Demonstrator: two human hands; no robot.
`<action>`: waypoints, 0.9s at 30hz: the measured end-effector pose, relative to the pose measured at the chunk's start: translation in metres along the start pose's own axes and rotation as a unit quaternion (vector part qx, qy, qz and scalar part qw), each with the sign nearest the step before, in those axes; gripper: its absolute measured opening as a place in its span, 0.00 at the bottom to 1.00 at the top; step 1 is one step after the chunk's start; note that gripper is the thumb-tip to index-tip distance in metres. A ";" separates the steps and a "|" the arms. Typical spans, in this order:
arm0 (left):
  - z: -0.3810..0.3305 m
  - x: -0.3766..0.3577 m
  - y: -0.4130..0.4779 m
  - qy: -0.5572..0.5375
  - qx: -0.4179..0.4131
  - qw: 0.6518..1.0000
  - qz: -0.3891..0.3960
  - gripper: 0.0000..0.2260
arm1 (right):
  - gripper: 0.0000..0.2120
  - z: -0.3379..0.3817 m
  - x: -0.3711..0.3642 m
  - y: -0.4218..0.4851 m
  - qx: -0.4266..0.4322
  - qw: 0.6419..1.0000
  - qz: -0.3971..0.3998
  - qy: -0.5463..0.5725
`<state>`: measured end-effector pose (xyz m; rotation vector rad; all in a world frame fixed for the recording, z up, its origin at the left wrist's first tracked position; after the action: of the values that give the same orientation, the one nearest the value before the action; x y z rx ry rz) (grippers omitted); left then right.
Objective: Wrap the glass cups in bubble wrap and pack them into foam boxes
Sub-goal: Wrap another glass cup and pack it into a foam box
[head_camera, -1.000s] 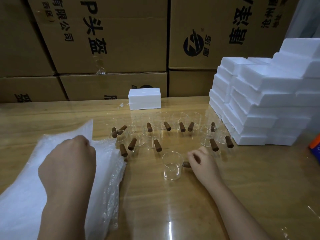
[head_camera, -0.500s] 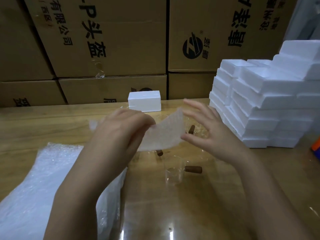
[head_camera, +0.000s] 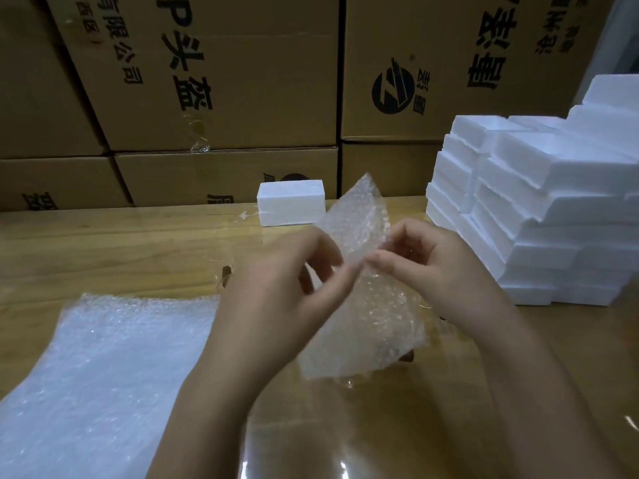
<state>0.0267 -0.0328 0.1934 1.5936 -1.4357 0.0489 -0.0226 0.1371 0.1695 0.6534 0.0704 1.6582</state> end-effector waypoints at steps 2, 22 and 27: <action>0.002 -0.010 0.000 0.006 0.019 0.999 0.046 0.16 | 0.08 0.001 -0.005 0.000 0.005 1.000 -0.015 0.012; 0.037 0.013 -0.005 0.006 0.224 0.974 -0.041 0.04 | 0.07 0.012 -0.001 -0.005 -0.014 0.996 -0.073 0.039; 0.023 0.017 -0.008 0.006 0.209 0.976 -0.068 0.12 | 0.06 0.024 0.000 -0.010 0.050 0.990 -0.117 -0.059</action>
<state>0.0255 -0.0615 0.1857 2.0255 -1.3621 0.2979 -0.0031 0.1316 0.1851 0.7866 0.1403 1.3944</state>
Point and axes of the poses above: each hand's wrist, its own y-axis towards the middle knuckle, its own x-axis out of the back of the hand, z = x × y, the point moved 4 cm from there along y, towards the middle knuckle, and after that the axes turned 2 degrees about -x, right-handed, at the moved point
